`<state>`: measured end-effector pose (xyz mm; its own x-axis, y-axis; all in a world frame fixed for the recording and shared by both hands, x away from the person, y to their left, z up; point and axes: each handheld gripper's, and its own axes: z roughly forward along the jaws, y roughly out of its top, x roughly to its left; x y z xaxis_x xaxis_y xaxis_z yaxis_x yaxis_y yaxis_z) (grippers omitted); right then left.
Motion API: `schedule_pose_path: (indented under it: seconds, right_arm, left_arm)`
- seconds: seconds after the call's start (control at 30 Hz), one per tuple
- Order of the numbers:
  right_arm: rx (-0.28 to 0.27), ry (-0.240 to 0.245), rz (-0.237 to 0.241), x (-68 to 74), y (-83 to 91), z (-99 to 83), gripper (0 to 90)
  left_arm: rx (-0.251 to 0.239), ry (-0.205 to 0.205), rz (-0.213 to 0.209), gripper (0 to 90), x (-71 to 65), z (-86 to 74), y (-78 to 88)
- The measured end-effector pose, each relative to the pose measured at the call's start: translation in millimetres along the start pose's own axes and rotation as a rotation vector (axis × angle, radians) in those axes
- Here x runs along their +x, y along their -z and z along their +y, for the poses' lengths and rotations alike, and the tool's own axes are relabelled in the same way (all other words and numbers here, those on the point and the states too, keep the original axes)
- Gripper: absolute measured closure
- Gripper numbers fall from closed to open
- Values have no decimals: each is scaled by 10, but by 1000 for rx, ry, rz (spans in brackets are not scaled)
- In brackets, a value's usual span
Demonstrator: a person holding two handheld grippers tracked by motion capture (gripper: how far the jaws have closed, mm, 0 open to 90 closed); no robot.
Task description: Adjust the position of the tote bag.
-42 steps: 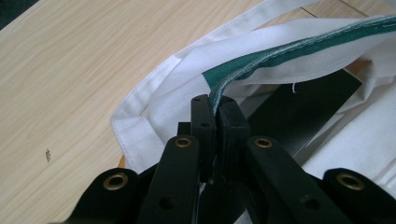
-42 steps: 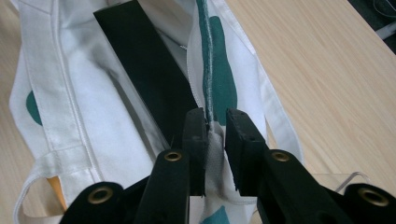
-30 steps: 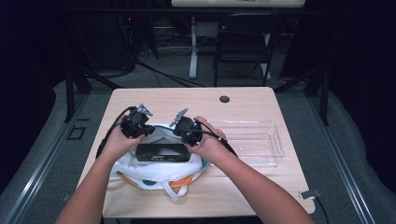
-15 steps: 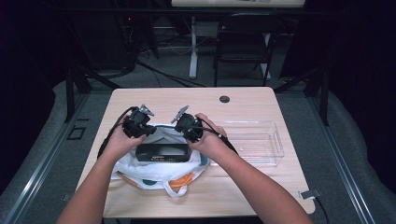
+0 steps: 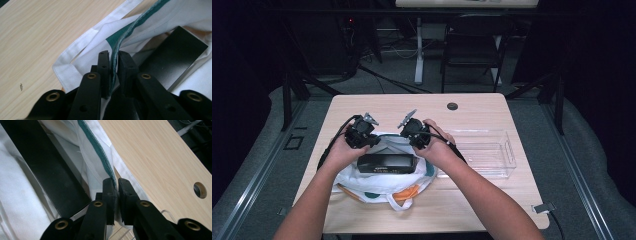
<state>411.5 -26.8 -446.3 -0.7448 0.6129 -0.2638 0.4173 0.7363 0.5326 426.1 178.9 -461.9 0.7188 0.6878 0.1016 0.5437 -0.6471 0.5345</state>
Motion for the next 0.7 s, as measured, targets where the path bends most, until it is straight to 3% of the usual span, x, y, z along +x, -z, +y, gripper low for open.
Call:
schedule_pose_path:
  seconds: [0.33, 0.53, 0.7]
  right_arm:
    - [9, -8, 5, -22, -39, 0, 842]
    - [13, -15, 3, -42, -66, 0, 842]
    - [13, -28, 6, -56, -87, 2, 842]
  left_arm:
    - [-43, 12, 49, 535, 36, -77, 133]
    - [-53, 41, 51, 476, 83, -168, 248]
    - [-47, 33, 63, 467, 89, -250, 334]
